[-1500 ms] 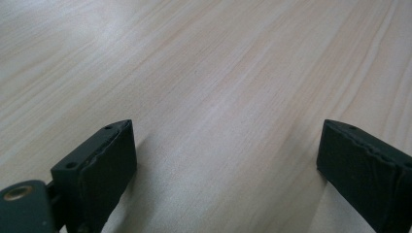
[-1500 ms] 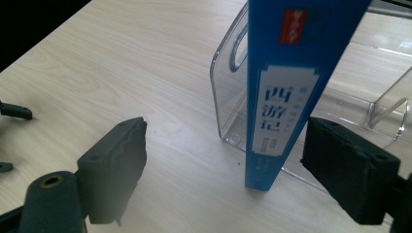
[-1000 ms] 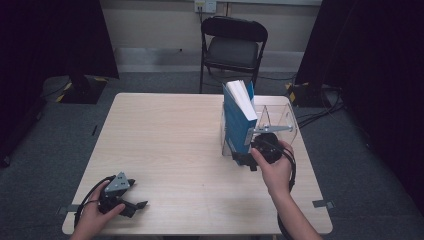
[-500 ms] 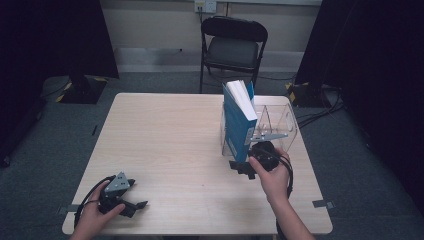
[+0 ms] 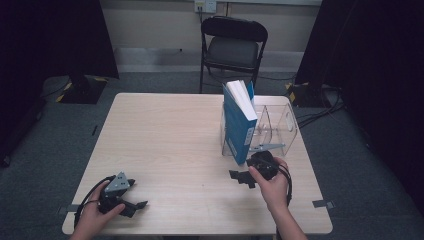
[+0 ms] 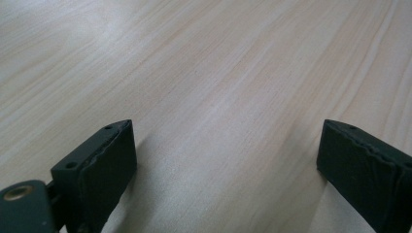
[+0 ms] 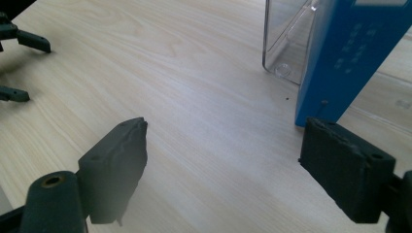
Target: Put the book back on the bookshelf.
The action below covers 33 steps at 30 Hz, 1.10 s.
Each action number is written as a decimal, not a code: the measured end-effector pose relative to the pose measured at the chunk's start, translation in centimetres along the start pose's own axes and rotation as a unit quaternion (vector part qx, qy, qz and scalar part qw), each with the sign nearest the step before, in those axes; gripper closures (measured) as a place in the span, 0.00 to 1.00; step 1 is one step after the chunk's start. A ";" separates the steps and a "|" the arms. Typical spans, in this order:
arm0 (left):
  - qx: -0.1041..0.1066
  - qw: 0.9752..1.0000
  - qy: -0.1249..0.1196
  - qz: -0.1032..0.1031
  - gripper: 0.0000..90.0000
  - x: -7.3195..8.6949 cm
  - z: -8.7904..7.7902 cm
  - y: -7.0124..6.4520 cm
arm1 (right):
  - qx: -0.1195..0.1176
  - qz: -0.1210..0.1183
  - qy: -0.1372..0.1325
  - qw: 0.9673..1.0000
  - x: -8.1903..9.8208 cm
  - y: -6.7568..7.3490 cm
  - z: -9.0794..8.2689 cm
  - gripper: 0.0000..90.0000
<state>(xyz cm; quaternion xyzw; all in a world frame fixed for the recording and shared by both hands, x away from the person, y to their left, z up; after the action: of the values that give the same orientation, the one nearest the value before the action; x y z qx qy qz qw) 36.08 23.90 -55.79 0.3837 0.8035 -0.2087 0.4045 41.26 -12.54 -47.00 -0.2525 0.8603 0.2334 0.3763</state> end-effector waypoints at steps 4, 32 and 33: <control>0.000 1.000 0.000 0.000 0.08 0.0 0.0 0.0 | -0.001 0.002 0.007 1.000 0.9 -0.1 0.2 0.19; 0.000 1.000 0.000 0.000 0.08 0.0 0.0 0.0 | 0.004 -0.014 0.040 0.999 6.0 -0.8 2.6 0.20; 0.000 1.000 0.000 0.000 0.08 0.0 0.0 0.0 | 0.007 -0.021 0.041 0.999 6.2 -0.8 2.7 0.20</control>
<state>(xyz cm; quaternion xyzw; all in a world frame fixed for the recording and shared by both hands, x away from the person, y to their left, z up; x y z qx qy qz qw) 36.08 23.89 -55.79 0.3836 0.8034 -0.2088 0.4047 39.55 -13.16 -53.58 -0.2767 0.8714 0.2087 0.3471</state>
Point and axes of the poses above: each handheld gripper's, and its own axes: z roughly forward along the jaws, x roughly out of its underside, y roughly to its left, the point moved 8 cm from there along z, roughly forward along the jaws, and after that the axes turned 7 degrees about -y, right-handed, at the moved point
